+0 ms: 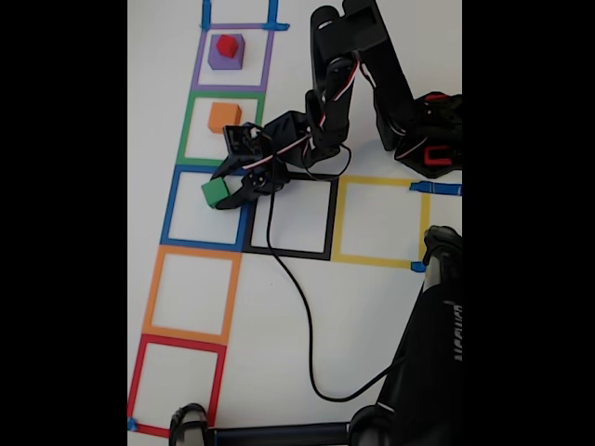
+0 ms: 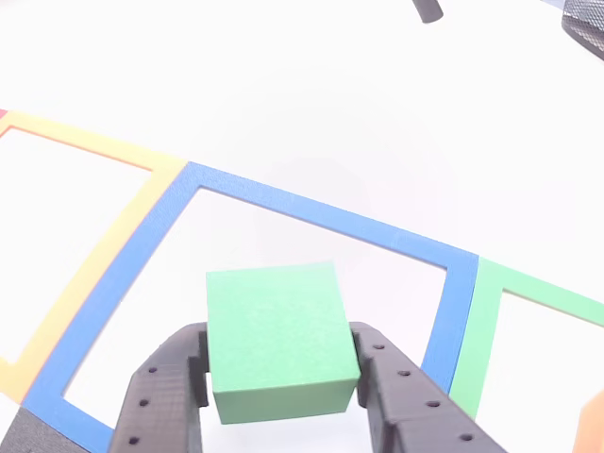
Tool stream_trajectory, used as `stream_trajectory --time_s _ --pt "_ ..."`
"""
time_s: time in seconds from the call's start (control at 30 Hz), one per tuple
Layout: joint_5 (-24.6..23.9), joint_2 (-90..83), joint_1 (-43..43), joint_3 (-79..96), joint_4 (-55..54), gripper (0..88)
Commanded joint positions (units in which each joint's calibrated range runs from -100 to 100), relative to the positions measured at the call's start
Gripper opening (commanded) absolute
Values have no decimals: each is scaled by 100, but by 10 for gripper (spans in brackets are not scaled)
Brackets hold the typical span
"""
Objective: Tower of hanoi
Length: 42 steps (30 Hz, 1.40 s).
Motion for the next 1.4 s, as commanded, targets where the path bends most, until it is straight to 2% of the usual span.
stream_trajectory --time_s 0.0,0.37,0.43,0.73,0.87,1.13,1.27,1.37 --pt "36 -1599 -19 13 1386 22" --pt "36 -4481 1017 -341 5264 18" --pt "36 -4909 1295 -687 6228 17" --pt "36 -5838 2637 -3441 10390 15" --pt "36 -5781 3174 -5014 11758 12" --pt "36 -5418 3854 -7732 13969 11" --pt "36 -5611 4017 -7560 14106 11" --pt "36 -5926 4257 -6732 13710 11"
